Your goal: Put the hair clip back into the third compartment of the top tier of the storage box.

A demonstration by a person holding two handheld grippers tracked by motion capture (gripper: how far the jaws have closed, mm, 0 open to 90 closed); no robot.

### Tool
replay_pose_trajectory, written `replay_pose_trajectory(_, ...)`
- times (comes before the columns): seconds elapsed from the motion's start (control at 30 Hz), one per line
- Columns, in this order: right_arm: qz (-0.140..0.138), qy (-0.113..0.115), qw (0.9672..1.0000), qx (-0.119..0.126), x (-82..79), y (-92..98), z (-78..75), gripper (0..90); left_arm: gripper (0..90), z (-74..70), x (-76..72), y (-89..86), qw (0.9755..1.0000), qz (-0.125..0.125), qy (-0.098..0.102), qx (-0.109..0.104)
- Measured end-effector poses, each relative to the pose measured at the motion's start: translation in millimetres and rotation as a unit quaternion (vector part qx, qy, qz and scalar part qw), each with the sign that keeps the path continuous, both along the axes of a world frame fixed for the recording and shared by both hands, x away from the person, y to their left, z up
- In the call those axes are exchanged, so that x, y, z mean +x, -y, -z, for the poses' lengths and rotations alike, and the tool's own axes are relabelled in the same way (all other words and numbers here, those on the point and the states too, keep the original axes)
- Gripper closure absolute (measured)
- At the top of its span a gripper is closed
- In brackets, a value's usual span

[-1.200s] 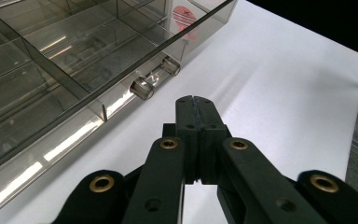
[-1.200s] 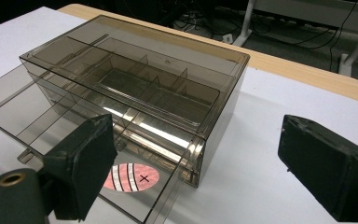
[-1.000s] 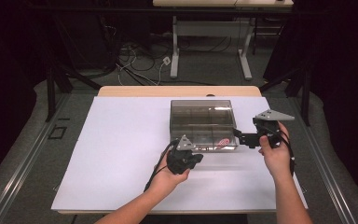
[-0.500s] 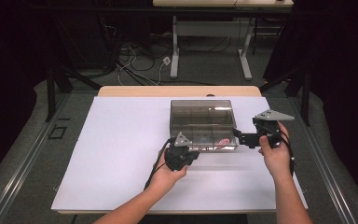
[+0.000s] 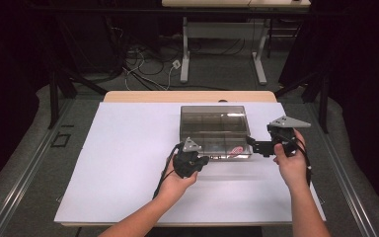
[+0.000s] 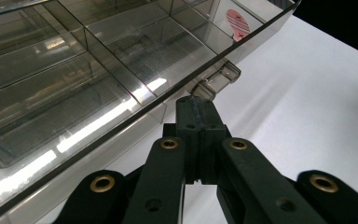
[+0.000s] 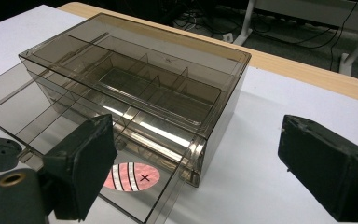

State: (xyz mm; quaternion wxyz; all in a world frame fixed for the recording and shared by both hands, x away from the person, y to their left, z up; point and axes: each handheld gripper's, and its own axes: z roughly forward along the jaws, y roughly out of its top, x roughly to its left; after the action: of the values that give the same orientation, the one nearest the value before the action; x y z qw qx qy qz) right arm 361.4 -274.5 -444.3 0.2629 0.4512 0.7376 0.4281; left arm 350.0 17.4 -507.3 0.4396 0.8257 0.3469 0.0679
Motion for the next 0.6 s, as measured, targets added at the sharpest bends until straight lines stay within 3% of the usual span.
replay_pose_trajectory(0.47, 0.001, 0.0, 1.0, 0.0, -0.3, -0.2, 0.0, 11.0, 90.0, -2.2, 6.1, 2.6, 0.9998, -0.01, 0.001, -0.016)
replay_pose_trajectory(0.6, 0.002, -0.004, 1.0, -0.001, -0.5, 0.0, 0.0, 11.0, 90.0, -3.0, 8.8, 1.5, 0.9999, -0.009, 0.002, -0.012)
